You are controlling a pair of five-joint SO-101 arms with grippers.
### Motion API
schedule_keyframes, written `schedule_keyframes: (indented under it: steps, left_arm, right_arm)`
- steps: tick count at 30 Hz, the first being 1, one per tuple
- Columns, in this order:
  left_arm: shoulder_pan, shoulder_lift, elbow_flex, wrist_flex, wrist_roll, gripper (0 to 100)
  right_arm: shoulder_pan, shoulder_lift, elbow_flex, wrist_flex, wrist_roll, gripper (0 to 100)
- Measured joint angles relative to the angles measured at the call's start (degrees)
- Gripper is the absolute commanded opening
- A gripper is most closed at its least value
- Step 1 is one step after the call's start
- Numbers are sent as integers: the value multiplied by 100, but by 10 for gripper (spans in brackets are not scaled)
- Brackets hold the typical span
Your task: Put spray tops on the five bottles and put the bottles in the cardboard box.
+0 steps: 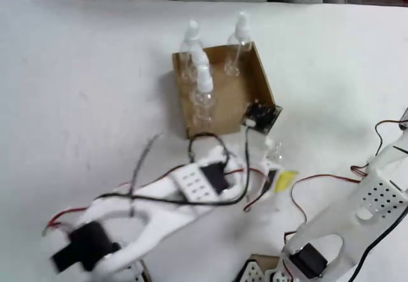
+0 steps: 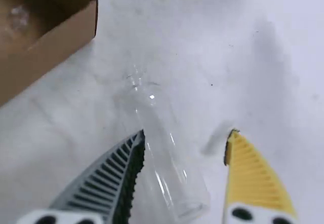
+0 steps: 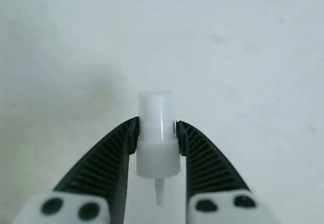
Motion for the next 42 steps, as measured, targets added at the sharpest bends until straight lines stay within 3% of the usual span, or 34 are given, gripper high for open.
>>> schedule_keyframes:
  steps: [6,13,19,25,30,34,37,42]
  left_arm:
    - [-18,1371,-809,9,97,269]
    - [-246,1644,-1125,413,123,274]
    - [-255,1679,-1125,422,114,378]
    - [-255,2189,-1433,818,114,253]
    - [-255,2796,-2400,1741,105,209]
    - [-255,2875,-2655,2057,-123,7]
    - [-246,2875,-2681,2066,-176,55]
    - [-255,2602,-2532,2066,-202,20]
  right_arm:
    - [0,0,0,0,18,15]
    - [-26,0,0,0,44,15]
    - [-88,0,0,0,44,15]
    - [-158,0,26,0,44,15]
    - [-316,0,35,0,44,15]
    - [-466,0,35,0,44,15]
    - [-633,-132,316,0,-18,15]
    - [-1011,-1275,1530,0,-185,15]
